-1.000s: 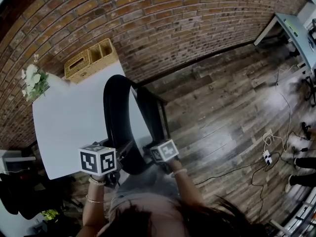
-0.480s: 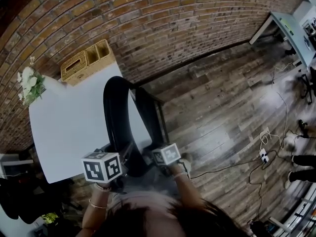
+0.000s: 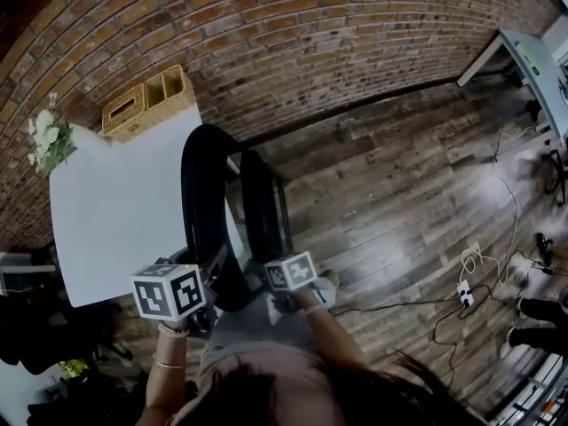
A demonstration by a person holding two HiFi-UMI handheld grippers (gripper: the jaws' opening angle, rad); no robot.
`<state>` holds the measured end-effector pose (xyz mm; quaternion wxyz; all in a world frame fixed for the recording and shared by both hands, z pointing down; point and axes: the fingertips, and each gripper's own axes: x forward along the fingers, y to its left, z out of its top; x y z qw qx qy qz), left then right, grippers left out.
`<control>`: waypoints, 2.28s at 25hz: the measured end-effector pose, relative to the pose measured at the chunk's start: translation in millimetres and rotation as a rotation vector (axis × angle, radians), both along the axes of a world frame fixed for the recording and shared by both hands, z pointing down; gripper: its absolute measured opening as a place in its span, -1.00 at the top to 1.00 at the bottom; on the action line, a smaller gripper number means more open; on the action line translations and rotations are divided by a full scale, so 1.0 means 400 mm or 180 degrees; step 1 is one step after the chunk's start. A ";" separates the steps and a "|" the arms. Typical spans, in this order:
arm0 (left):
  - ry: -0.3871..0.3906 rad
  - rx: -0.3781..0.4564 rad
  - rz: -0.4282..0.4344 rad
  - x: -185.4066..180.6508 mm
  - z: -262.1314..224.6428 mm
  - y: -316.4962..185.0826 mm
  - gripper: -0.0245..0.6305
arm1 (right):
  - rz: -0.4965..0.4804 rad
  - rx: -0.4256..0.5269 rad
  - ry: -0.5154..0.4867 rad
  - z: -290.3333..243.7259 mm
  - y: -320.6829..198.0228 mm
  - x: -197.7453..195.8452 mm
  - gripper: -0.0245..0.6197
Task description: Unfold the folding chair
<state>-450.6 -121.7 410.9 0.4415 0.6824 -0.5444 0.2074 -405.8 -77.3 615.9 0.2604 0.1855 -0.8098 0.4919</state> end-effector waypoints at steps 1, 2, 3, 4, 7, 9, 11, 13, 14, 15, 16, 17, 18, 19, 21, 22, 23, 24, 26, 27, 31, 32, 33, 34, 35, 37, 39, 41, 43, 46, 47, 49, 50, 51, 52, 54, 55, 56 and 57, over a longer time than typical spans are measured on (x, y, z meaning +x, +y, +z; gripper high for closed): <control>-0.0018 -0.0006 -0.0011 0.011 -0.002 -0.003 0.49 | -0.0002 -0.0014 -0.0044 -0.009 -0.003 0.012 0.48; -0.0037 -0.0010 -0.0023 0.020 -0.004 -0.006 0.50 | 0.0003 -0.0025 -0.0074 -0.015 -0.007 0.026 0.48; -0.0054 -0.0012 -0.0039 0.030 -0.006 -0.009 0.51 | 0.0017 -0.0036 -0.0093 -0.016 -0.012 0.042 0.49; -0.0071 -0.0013 -0.0055 0.038 -0.008 -0.012 0.53 | 0.0038 -0.0050 -0.0115 -0.017 -0.017 0.060 0.50; -0.0115 -0.0001 -0.0088 0.068 -0.015 -0.020 0.56 | 0.0105 -0.0112 -0.0227 -0.025 -0.035 0.116 0.51; -0.0125 0.0012 -0.0090 0.098 -0.019 -0.025 0.56 | 0.0142 -0.0157 -0.0287 -0.029 -0.044 0.154 0.52; -0.0124 0.0029 -0.0088 0.131 -0.023 -0.031 0.55 | 0.0163 -0.0212 -0.0336 -0.030 -0.049 0.185 0.53; -0.0131 0.0044 -0.0082 0.161 -0.026 -0.040 0.54 | 0.0192 -0.0267 -0.0377 -0.028 -0.054 0.210 0.54; -0.0139 0.0047 -0.0077 0.174 -0.027 -0.044 0.54 | 0.0214 -0.0291 -0.0391 -0.028 -0.058 0.220 0.54; -0.0145 0.0048 -0.0073 0.186 -0.028 -0.047 0.54 | 0.0235 -0.0316 -0.0403 -0.027 -0.061 0.231 0.55; -0.0147 0.0051 -0.0071 0.198 -0.029 -0.051 0.54 | 0.0247 -0.0337 -0.0416 -0.026 -0.064 0.242 0.55; -0.0147 0.0059 -0.0071 0.210 -0.030 -0.056 0.53 | 0.0248 -0.0351 -0.0432 -0.027 -0.069 0.254 0.55; -0.0148 0.0068 -0.0069 0.221 -0.031 -0.061 0.53 | 0.0244 -0.0364 -0.0450 -0.028 -0.075 0.264 0.55; -0.0153 0.0071 -0.0063 0.233 -0.032 -0.064 0.52 | 0.0241 -0.0387 -0.0468 -0.027 -0.078 0.275 0.55; -0.0175 0.0061 -0.0037 0.257 -0.030 -0.064 0.51 | 0.0240 -0.0442 -0.0497 -0.025 -0.078 0.298 0.56; -0.0184 0.0059 -0.0021 0.270 -0.030 -0.065 0.51 | 0.0241 -0.0458 -0.0510 -0.026 -0.081 0.310 0.56; -0.0189 0.0064 -0.0012 0.282 -0.032 -0.069 0.50 | 0.0244 -0.0467 -0.0524 -0.026 -0.085 0.320 0.56; -0.0190 0.0074 -0.0013 0.293 -0.034 -0.075 0.50 | 0.0246 -0.0474 -0.0534 -0.025 -0.091 0.327 0.56; -0.0189 0.0085 -0.0046 0.309 -0.037 -0.081 0.50 | 0.0231 -0.0492 -0.0538 -0.026 -0.097 0.339 0.56; -0.0190 0.0086 -0.0069 0.316 -0.037 -0.082 0.50 | 0.0216 -0.0499 -0.0536 -0.024 -0.097 0.347 0.56; -0.0212 0.0109 -0.0170 0.340 -0.040 -0.091 0.50 | 0.0109 -0.0454 -0.0524 -0.023 -0.114 0.377 0.56; -0.0221 0.0119 -0.0211 0.344 -0.042 -0.093 0.50 | 0.0070 -0.0439 -0.0520 -0.024 -0.119 0.383 0.56; -0.0225 0.0132 -0.0258 0.349 -0.043 -0.095 0.50 | 0.0029 -0.0426 -0.0511 -0.024 -0.124 0.391 0.56; -0.0224 0.0146 -0.0304 0.356 -0.043 -0.098 0.50 | -0.0011 -0.0415 -0.0499 -0.024 -0.129 0.401 0.56; -0.0222 0.0161 -0.0345 0.364 -0.044 -0.101 0.50 | -0.0045 -0.0403 -0.0489 -0.024 -0.134 0.411 0.56; -0.0219 0.0193 -0.0411 0.381 -0.048 -0.108 0.50 | -0.0099 -0.0382 -0.0494 -0.027 -0.145 0.429 0.55; -0.0209 0.0231 -0.0464 0.402 -0.055 -0.118 0.49 | -0.0132 -0.0371 -0.0521 -0.033 -0.155 0.451 0.56; -0.0194 0.0269 -0.0498 0.430 -0.061 -0.129 0.49 | -0.0145 -0.0359 -0.0536 -0.038 -0.163 0.481 0.55; -0.0192 0.0301 -0.0493 0.461 -0.066 -0.139 0.49 | -0.0140 -0.0340 -0.0541 -0.040 -0.170 0.514 0.55; -0.0196 0.0336 -0.0430 0.515 -0.068 -0.150 0.49 | -0.0105 -0.0305 -0.0551 -0.042 -0.181 0.565 0.55; -0.0192 0.0350 -0.0406 0.534 -0.069 -0.154 0.48 | -0.0085 -0.0290 -0.0555 -0.043 -0.185 0.582 0.55; -0.0179 0.0379 -0.0352 0.573 -0.070 -0.163 0.48 | -0.0038 -0.0258 -0.0561 -0.043 -0.191 0.617 0.55; -0.0172 0.0391 -0.0317 0.593 -0.070 -0.167 0.48 | -0.0010 -0.0243 -0.0564 -0.043 -0.193 0.636 0.55; -0.0165 0.0401 -0.0276 0.613 -0.071 -0.172 0.48 | 0.0022 -0.0229 -0.0566 -0.044 -0.194 0.656 0.55; -0.0158 0.0412 -0.0229 0.634 -0.072 -0.177 0.48 | 0.0059 -0.0216 -0.0568 -0.045 -0.197 0.676 0.54; -0.0154 0.0428 -0.0124 0.677 -0.074 -0.186 0.48 | 0.0141 -0.0192 -0.0565 -0.047 -0.203 0.719 0.54; -0.0155 0.0434 -0.0067 0.699 -0.074 -0.190 0.48 | 0.0185 -0.0181 -0.0562 -0.048 -0.205 0.741 0.54; -0.0156 0.0441 -0.0009 0.720 -0.074 -0.192 0.48 | 0.0233 -0.0170 -0.0559 -0.047 -0.206 0.762 0.54; -0.0157 0.0448 0.0051 0.742 -0.073 -0.194 0.48 | 0.0283 -0.0160 -0.0556 -0.047 -0.207 0.783 0.54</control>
